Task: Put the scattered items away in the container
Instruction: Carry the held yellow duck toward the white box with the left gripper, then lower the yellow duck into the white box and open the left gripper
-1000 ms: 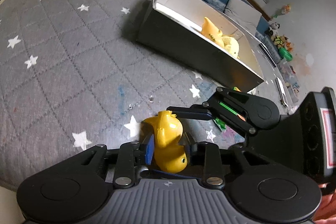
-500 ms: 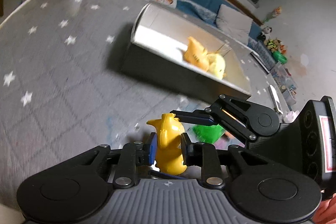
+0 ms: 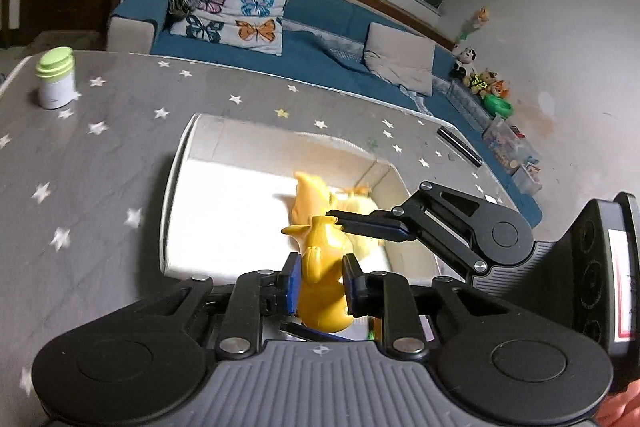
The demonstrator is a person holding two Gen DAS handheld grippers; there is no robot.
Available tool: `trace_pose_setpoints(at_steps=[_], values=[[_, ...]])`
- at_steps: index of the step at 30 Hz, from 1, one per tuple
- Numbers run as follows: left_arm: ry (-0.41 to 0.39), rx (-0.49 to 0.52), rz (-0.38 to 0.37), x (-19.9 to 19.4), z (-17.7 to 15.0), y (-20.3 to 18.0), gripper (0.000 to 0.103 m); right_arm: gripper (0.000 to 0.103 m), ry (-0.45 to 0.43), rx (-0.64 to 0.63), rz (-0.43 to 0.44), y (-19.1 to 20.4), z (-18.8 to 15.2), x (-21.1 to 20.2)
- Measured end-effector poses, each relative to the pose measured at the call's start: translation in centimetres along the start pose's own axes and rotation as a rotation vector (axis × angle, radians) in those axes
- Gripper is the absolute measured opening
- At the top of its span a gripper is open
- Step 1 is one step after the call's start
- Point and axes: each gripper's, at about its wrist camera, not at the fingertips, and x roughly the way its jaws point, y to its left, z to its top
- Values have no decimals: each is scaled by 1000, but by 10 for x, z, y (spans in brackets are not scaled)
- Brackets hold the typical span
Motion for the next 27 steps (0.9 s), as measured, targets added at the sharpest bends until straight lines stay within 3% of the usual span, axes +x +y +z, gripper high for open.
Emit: trace_pose_setpoints(at_steps=[6, 12, 27], values=[[81, -53, -39, 52, 35, 27, 24, 72, 83, 39, 1, -45, 2, 35], [139, -111, -48, 88, 46, 52, 24, 72, 181, 90, 64, -75, -6, 78], [204, -128, -13, 127, 50, 70, 24, 73, 307, 211, 147, -98, -25, 116]])
